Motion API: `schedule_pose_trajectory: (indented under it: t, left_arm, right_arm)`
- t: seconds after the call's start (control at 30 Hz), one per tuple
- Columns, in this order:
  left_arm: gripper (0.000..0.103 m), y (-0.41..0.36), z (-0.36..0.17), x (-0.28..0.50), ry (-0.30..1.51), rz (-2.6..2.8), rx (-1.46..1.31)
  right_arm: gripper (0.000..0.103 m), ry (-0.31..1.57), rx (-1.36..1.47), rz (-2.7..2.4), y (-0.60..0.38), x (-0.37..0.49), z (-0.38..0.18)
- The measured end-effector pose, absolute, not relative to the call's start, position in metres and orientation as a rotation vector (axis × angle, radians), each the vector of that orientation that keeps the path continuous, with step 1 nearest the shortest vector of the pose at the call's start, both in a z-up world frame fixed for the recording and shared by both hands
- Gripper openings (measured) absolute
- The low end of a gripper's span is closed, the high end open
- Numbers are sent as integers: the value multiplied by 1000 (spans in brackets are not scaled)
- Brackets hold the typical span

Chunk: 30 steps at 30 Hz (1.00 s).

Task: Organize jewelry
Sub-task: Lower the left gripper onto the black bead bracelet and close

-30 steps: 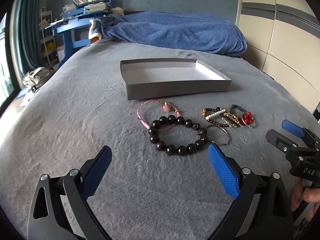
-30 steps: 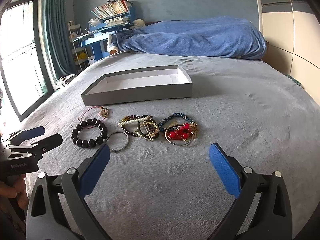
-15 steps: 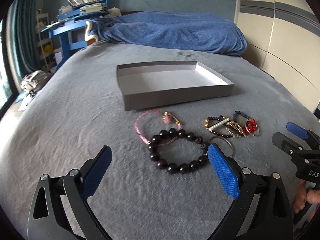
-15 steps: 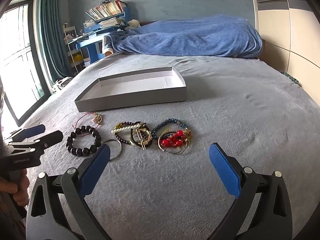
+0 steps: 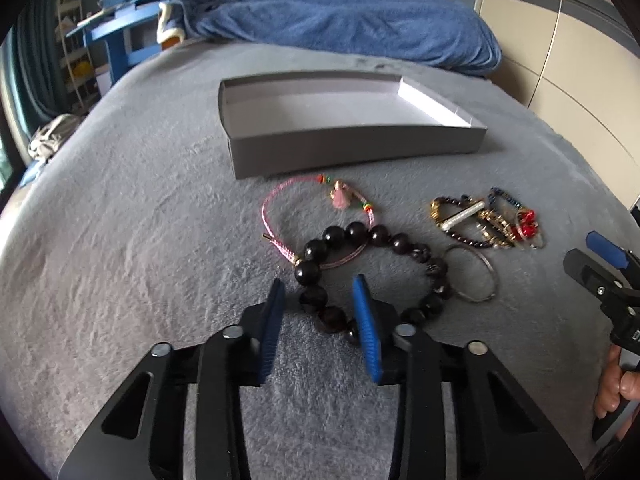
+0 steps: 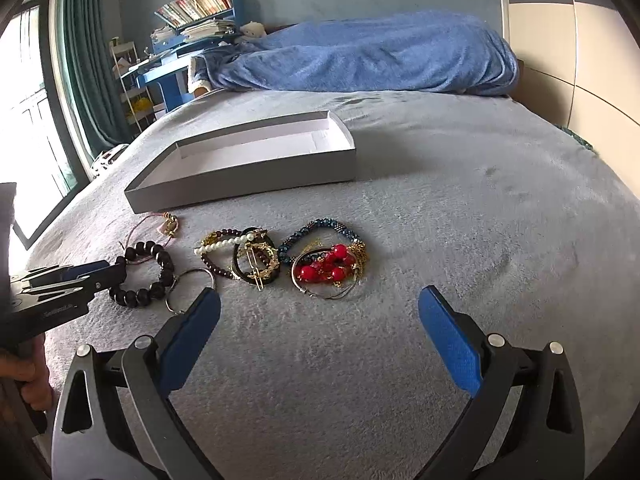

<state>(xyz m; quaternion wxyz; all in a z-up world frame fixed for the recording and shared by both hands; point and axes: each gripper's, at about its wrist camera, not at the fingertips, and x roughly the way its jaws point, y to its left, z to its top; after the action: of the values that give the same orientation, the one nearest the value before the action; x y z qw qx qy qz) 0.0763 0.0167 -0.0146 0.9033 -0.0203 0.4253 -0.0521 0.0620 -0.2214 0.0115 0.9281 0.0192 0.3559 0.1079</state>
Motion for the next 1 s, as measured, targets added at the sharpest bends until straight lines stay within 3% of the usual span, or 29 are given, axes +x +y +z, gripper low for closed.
schedule_pose_trajectory:
  t: [0.07, 0.2, 0.27, 0.37, 0.43, 0.83, 1.0]
  left_arm:
    - [23, 15, -17, 79, 884, -110, -30]
    - [15, 15, -16, 76, 875, -102, -16]
    - [15, 21, -13, 73, 870, -88, -27]
    - [15, 33, -10, 67, 878, -75, -57]
    - [15, 43, -10, 63, 893, -60, -86]
    - [15, 55, -11, 55, 910, -40, -112]
    - [25, 57, -18, 62, 915, -35, -134]
  right_arm:
    - [98, 738, 37, 223, -221, 65, 10]
    - [98, 760, 43, 210, -223, 74, 9]
    - [94, 764, 54, 207, -224, 79, 9]
    - [74, 782, 67, 194, -226, 87, 7]
    - [68, 795, 84, 190, -228, 91, 5]
    - [63, 780, 27, 269, -193, 95, 10]
    - [59, 804, -23, 293, -173, 102, 4]
